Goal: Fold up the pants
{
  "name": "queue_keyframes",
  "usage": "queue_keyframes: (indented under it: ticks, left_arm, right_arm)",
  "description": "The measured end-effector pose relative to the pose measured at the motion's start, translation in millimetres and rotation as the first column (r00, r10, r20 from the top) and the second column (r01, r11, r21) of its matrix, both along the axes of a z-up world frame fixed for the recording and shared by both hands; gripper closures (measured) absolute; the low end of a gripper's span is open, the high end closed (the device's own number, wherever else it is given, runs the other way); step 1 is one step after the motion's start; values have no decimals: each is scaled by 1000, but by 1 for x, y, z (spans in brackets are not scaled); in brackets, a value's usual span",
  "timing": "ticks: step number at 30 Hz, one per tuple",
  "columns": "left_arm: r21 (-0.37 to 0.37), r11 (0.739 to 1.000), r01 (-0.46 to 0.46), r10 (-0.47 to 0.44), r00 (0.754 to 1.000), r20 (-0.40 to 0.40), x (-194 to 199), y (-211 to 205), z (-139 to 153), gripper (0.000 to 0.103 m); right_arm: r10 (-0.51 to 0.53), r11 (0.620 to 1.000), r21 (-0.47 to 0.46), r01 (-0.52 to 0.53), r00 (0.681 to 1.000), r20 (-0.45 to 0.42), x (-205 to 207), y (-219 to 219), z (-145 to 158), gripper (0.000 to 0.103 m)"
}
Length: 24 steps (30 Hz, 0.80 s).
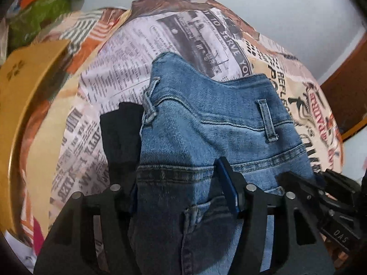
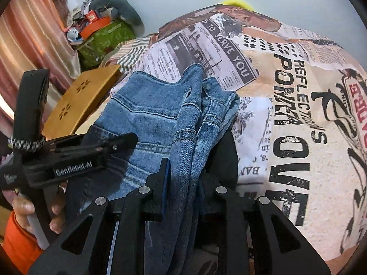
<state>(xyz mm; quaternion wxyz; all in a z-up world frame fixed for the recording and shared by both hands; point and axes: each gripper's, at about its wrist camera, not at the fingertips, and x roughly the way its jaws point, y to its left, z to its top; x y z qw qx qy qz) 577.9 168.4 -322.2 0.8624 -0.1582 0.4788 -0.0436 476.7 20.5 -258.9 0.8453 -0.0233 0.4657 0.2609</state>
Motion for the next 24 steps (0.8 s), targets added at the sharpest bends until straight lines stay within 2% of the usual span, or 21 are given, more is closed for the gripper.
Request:
queue_keyframes:
  ticks: [2, 3, 5, 9, 14, 17, 22, 24]
  left_arm:
    - [12, 1000, -7, 7, 1000, -11, -7, 3, 5, 45]
    - [52, 999, -8, 9, 1000, -9, -14, 3, 12, 45]
    - [93, 996, 3, -5, 1000, 19, -28, 0, 30, 45]
    - [113, 994, 14, -25, 995, 95, -71, -1, 76, 45]
    - [152, 988, 15, -50, 971, 233, -135, -8, 149, 45]
    - [151, 989, 3, -53, 943, 327, -180, -12, 194, 45]
    - [161, 987, -22, -59, 874, 482, -266, -24, 258, 45]
    - [165, 986, -35, -59, 845, 531, -300, -30, 278, 45]
  right_arm:
    - [5, 1000, -31, -4, 1000, 9, -7, 0, 8, 78]
    - [9, 999, -46, -8, 1000, 16, -13, -1, 13, 77]
    - [18, 998, -59, -16, 999, 32, -20, -3, 20, 73]
    - [30, 999, -38, -27, 997, 73, -33, -6, 43, 72]
    - [43, 999, 26, -48, 983, 179, -81, -13, 107, 72]
    - [41, 997, 59, -58, 965, 260, -117, -20, 147, 72]
    - [23, 986, 145, -88, 916, 399, -189, -36, 210, 72]
    - [17, 981, 162, -104, 885, 466, -224, -44, 230, 67]
